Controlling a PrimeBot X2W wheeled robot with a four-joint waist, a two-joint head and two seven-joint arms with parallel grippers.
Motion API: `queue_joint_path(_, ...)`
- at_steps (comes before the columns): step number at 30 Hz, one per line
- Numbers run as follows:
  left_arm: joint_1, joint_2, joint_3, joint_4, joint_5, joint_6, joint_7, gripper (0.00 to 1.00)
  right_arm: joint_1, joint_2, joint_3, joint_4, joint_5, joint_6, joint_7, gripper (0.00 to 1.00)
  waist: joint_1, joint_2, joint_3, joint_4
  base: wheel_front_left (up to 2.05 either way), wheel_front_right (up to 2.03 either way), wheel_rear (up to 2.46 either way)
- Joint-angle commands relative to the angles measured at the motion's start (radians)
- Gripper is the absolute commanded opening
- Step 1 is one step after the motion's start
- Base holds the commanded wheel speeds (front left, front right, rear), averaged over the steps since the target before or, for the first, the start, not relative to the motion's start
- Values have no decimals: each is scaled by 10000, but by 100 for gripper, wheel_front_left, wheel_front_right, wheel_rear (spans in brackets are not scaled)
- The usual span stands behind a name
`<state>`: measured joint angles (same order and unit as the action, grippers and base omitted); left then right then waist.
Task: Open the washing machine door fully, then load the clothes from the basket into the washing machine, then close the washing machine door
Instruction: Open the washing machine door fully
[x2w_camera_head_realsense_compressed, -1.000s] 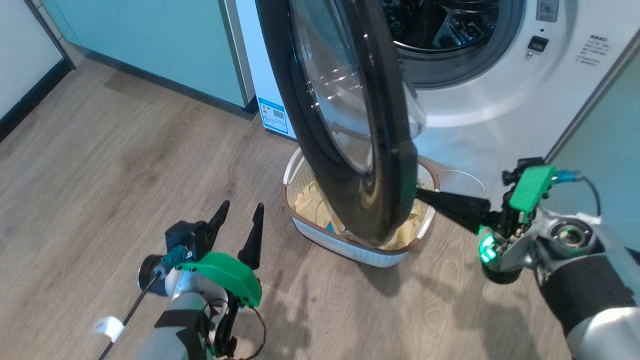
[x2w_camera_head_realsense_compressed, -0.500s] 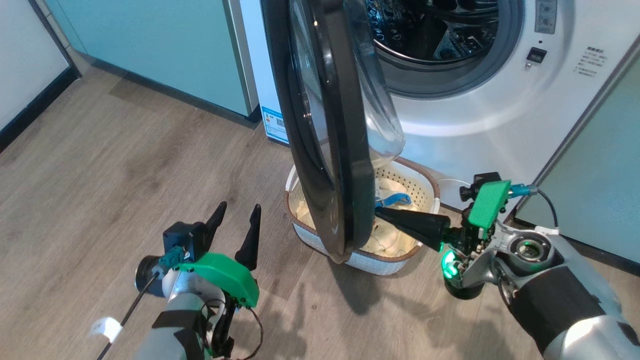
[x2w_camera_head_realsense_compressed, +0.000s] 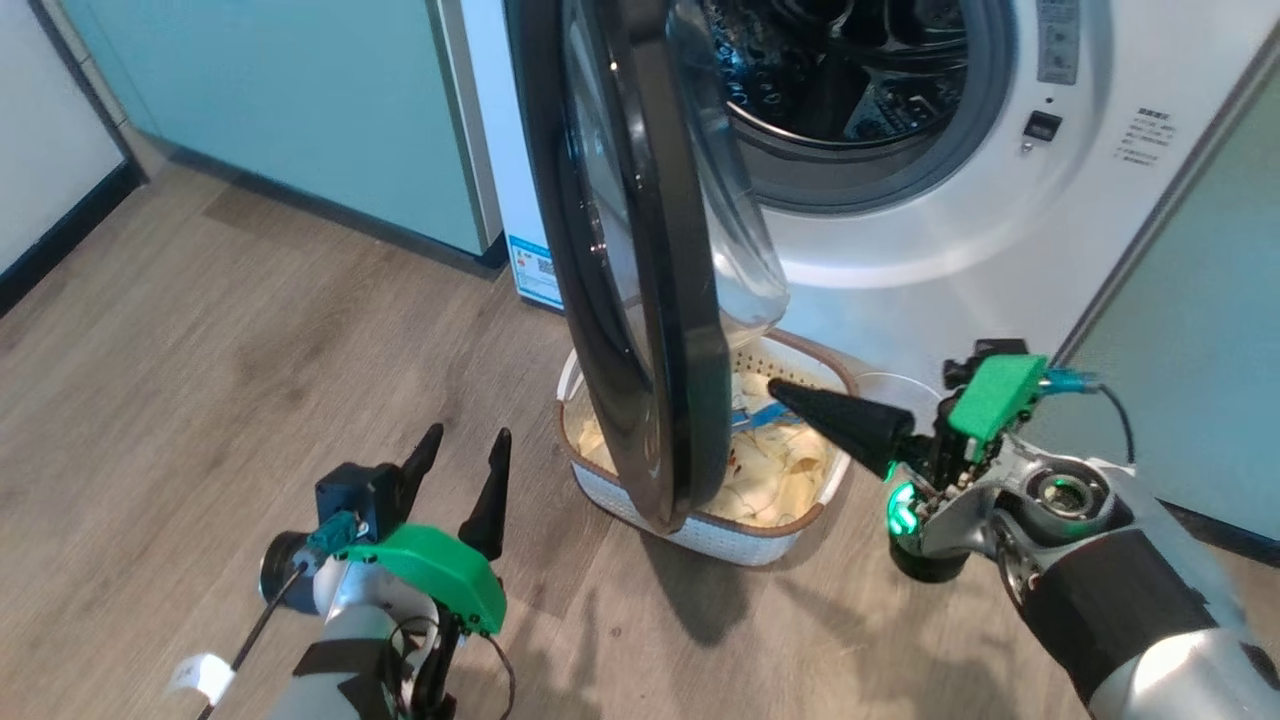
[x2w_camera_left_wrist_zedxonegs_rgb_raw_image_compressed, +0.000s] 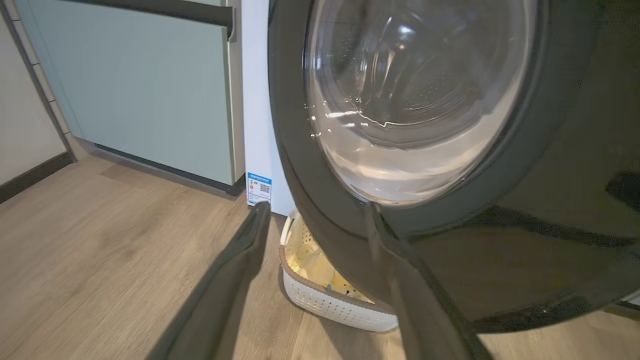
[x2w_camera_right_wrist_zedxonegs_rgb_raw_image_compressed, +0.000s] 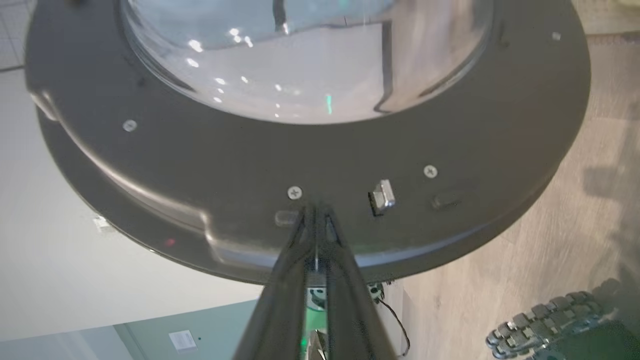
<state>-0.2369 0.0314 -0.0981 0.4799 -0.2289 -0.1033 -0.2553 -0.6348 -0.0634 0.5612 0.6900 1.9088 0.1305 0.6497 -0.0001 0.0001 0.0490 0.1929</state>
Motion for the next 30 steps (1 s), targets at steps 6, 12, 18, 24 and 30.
queue_joint_path(6,-182,260,575,-218,216,-81,-65,100,308,131,-747,-526,-321,2,-335,82,1,-1,-261,-359,0,0,0)
queue_joint_path(12,-131,427,849,-243,259,-140,-65,100,931,60,-1645,-1250,-1140,2,-808,100,1,-1,-401,-851,0,0,0)
queue_joint_path(18,-147,593,1049,-262,256,-190,-65,100,1787,-214,-2313,-2601,-2501,2,-1814,100,1,-1,-510,-1319,0,0,0)
queue_joint_path(24,-151,787,1308,-327,225,-216,-65,100,2525,-604,-2519,-3774,-3676,2,-3048,100,1,-1,-523,-1838,0,0,0)
queue_joint_path(30,-84,978,1754,-426,164,-226,-65,100,3233,-1365,-2351,-4628,-4635,2,-4787,100,1,-1,-558,-2394,0,0,0)
